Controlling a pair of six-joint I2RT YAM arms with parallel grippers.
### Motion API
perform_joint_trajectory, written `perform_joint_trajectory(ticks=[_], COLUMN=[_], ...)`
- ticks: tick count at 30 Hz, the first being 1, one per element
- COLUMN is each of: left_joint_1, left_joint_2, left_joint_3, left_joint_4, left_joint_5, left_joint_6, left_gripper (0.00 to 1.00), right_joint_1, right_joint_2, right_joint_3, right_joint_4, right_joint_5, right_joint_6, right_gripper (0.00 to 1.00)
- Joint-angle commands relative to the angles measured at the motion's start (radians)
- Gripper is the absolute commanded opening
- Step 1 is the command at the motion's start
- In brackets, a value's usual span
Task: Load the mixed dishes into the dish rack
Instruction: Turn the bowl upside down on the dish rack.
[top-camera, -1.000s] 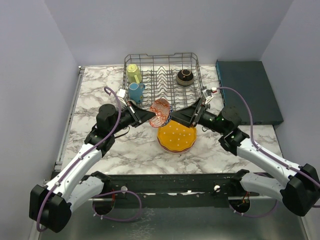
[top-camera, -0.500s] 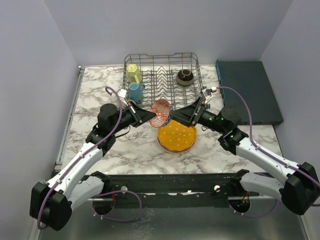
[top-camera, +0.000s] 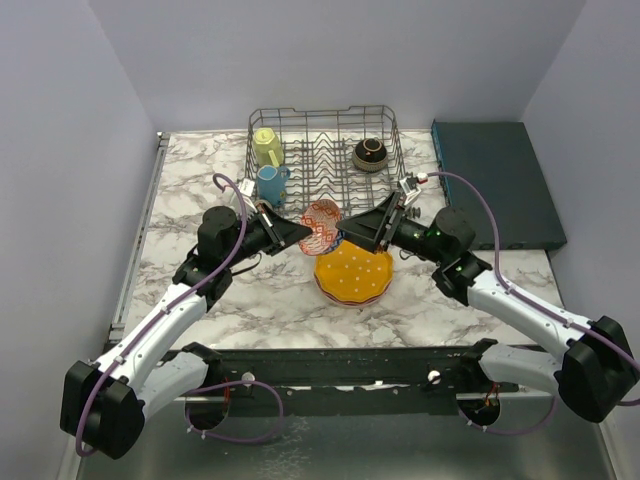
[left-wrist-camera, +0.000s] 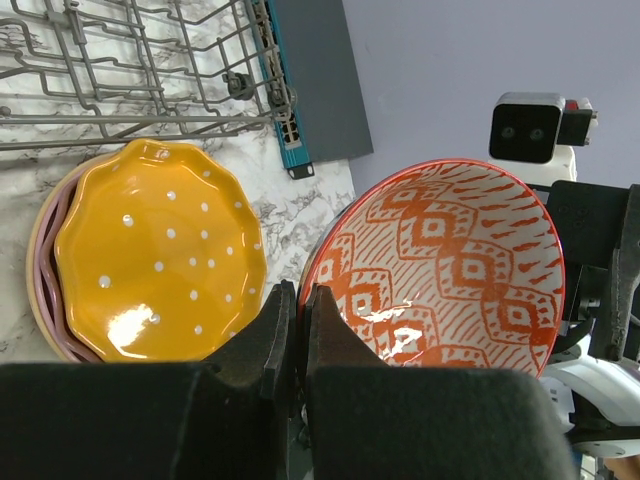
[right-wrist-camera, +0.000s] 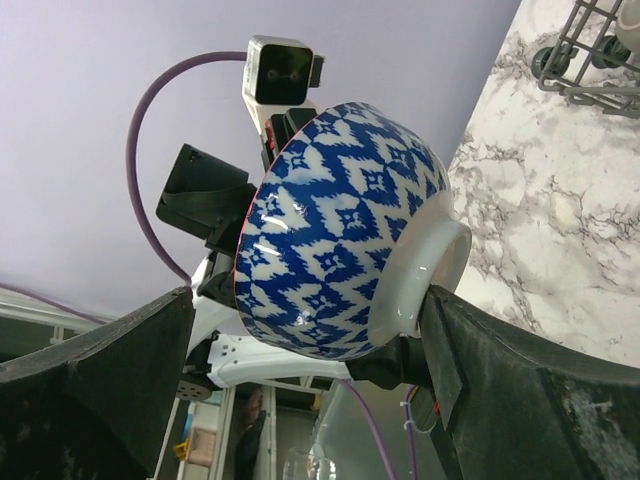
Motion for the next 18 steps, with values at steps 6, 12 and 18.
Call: perform_joint_trajectory(ticks=[6, 12, 18], left_joint_1=[-0.003, -0.004, -0.004], left_joint_2=[0.004, 0.001, 0.007], left_joint_3=[0.04, 0.054, 0.048], left_joint_4=[-0.041, -0.088, -0.092], left_joint_5=[-0.031, -0.062, -0.062], left_joint_6=[0.055, 0.094, 0.101], left_gripper=[0.0, 0.0, 0.0], right_joint_1=[0.006, 0.007, 0.008], right_joint_2=[0.023, 0.034, 0.047], right_joint_3=[0.055, 0.066, 0.065], right_joint_4=[0.029, 0.023, 0.034], right_joint_5=[-0.007, -0.001, 0.006], right_joint_6=[0.008, 0.011, 0.026], right_gripper=[0.95, 0.9, 0.89])
